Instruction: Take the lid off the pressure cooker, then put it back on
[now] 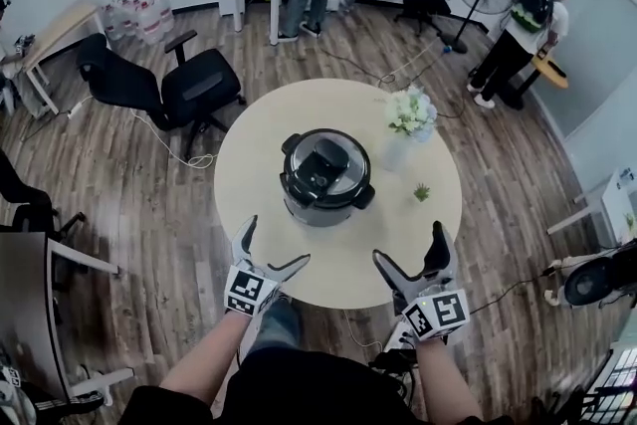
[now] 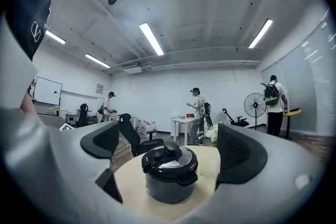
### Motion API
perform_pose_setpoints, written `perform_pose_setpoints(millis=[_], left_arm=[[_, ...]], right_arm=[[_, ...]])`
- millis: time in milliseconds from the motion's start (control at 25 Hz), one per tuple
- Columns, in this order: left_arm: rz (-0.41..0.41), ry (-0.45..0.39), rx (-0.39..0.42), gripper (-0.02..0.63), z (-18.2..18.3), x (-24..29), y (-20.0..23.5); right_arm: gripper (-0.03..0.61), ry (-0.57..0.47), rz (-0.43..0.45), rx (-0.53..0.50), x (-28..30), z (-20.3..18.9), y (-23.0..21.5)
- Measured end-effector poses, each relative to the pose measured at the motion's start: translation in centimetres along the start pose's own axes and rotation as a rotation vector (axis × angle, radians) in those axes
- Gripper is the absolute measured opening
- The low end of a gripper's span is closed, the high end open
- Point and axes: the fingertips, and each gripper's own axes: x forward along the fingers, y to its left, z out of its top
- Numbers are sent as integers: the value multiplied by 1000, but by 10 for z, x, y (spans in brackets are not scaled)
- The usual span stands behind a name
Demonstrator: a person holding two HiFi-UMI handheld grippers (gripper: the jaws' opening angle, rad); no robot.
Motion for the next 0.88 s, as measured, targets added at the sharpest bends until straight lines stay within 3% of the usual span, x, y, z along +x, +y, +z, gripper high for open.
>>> perform_pose_setpoints(millis=[400,600,880], left_arm=[[-157,195,-50,589,-99,102,54],[-215,239,-85,589,-126,138,70],[-260,249,-99,589,-134,166,76]], right_arm=[[595,134,-20,-21,138,-2,-30],[595,207,-3,-48,193,-10,-36],[594,387,163,-101,253,-40,-28]])
